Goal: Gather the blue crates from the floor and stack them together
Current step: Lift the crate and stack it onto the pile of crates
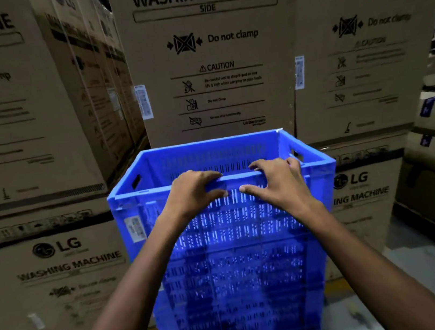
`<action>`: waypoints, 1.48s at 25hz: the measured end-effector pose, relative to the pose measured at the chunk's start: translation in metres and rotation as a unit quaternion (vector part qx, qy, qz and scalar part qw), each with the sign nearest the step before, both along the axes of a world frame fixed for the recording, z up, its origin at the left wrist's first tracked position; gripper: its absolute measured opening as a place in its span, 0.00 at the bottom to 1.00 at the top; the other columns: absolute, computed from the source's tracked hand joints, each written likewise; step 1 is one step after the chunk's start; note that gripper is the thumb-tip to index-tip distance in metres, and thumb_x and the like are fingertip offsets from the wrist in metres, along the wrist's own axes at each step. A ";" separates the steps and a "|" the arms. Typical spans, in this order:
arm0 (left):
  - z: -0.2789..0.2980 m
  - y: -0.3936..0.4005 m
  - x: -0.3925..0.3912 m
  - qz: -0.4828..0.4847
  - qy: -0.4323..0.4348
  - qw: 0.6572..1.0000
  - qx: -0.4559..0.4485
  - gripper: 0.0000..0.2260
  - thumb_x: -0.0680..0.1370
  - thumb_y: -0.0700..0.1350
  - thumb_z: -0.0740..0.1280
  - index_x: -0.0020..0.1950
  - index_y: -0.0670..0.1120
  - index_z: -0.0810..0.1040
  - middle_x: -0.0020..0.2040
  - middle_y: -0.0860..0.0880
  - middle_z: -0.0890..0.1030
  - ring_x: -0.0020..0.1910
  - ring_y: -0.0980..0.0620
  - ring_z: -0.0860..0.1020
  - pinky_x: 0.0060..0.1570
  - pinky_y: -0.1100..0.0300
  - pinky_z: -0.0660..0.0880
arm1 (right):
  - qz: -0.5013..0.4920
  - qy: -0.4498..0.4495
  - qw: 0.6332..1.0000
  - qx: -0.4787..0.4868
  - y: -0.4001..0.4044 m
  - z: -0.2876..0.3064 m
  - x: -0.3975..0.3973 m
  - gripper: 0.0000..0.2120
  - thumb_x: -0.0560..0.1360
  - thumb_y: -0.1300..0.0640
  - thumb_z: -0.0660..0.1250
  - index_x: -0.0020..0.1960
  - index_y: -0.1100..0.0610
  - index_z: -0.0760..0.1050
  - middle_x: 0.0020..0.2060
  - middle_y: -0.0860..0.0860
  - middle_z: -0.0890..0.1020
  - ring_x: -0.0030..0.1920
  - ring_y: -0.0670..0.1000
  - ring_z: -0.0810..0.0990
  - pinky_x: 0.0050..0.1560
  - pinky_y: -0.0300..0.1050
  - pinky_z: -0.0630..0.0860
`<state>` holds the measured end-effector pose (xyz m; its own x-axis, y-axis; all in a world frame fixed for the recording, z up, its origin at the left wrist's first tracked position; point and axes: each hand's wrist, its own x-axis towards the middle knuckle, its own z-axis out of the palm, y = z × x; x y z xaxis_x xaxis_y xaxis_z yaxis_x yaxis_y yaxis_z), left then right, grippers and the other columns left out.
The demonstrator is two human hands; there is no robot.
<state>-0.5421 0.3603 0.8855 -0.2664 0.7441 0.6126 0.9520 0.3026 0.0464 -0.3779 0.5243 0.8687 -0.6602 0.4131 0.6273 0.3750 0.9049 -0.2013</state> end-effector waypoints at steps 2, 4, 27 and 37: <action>-0.011 0.004 -0.002 -0.021 0.061 0.996 0.060 0.21 0.69 0.57 0.75 0.56 0.45 0.83 0.48 0.47 0.87 0.46 0.44 0.85 0.42 0.53 0.75 | -0.016 0.014 0.999 0.039 0.004 -0.006 -0.003 0.29 0.68 0.29 0.66 0.57 0.49 0.79 0.49 0.48 0.84 0.55 0.53 0.79 0.59 0.52 0.62; -0.028 0.005 0.002 -0.002 0.106 0.989 0.102 0.20 0.69 0.53 0.77 0.56 0.44 0.82 0.48 0.47 0.86 0.46 0.45 0.84 0.44 0.52 0.70 | -0.018 0.048 0.997 0.051 0.002 -0.014 -0.005 0.27 0.68 0.32 0.68 0.58 0.50 0.79 0.53 0.48 0.83 0.60 0.54 0.77 0.60 0.53 0.63; -0.225 -0.060 0.012 0.231 -0.212 0.915 0.255 0.40 0.74 0.62 0.70 0.76 0.44 0.56 0.79 0.36 0.52 0.80 0.39 0.48 0.75 0.41 0.52 | -0.100 0.077 0.918 -0.377 -0.061 -0.198 -0.004 0.37 0.78 0.43 0.65 0.76 0.59 0.51 0.78 0.62 0.39 0.79 0.62 0.41 0.75 0.61 0.54; -0.226 -0.064 -0.001 0.253 -0.221 0.931 0.145 0.39 0.80 0.63 0.59 0.81 0.50 0.40 0.78 0.45 0.31 0.79 0.45 0.35 0.77 0.43 0.44 | -0.101 0.033 0.952 -0.289 -0.050 -0.202 0.009 0.25 0.77 0.45 0.66 0.66 0.57 0.62 0.75 0.62 0.55 0.74 0.66 0.58 0.63 0.62 0.68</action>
